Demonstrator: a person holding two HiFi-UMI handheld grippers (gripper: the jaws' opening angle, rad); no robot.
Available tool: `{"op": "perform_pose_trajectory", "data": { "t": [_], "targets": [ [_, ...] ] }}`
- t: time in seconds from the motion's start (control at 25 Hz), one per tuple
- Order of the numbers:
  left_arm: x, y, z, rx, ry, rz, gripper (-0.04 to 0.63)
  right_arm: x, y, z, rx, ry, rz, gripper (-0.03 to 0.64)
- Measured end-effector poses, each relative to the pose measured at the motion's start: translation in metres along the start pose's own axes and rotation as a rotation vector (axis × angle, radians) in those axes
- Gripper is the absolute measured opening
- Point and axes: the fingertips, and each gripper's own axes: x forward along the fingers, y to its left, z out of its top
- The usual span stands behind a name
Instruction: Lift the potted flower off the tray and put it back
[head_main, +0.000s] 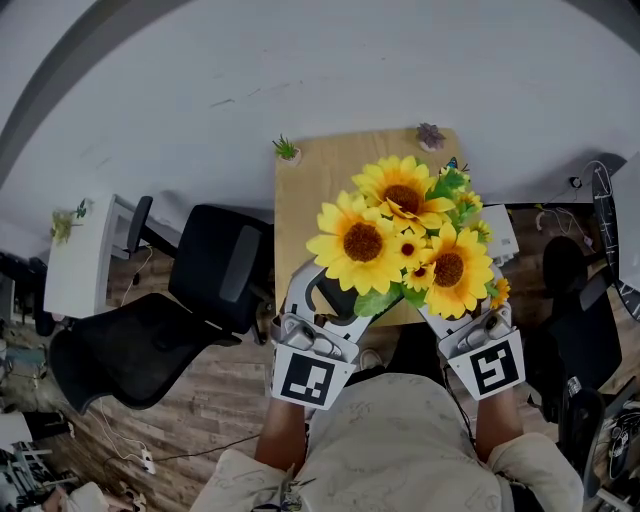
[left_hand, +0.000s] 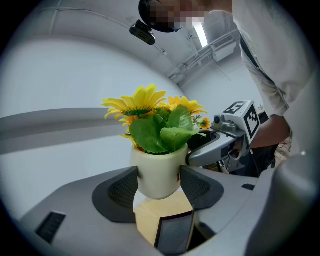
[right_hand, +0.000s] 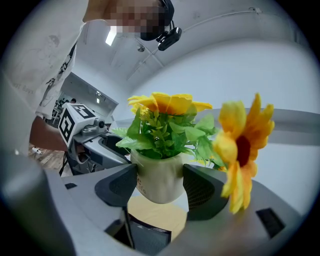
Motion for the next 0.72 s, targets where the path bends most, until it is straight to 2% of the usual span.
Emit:
{"op": "perform_pose_trajectory", "data": {
  "t": [0.56, 0.72],
  "targets": [
    [0.002, -0.004, -0.008, -0.034, 0.029, -0.004, 0.262, 0.0, 0.001, -0.006, 0.01, 0.02, 0.012, 0.305],
    [0.006, -0.01, -0.019, -0.055, 0.044, -0.009, 0.262, -0.001, 0.001, -0.019, 0.019, 0.039, 0.018, 0.305]
  ]
}}
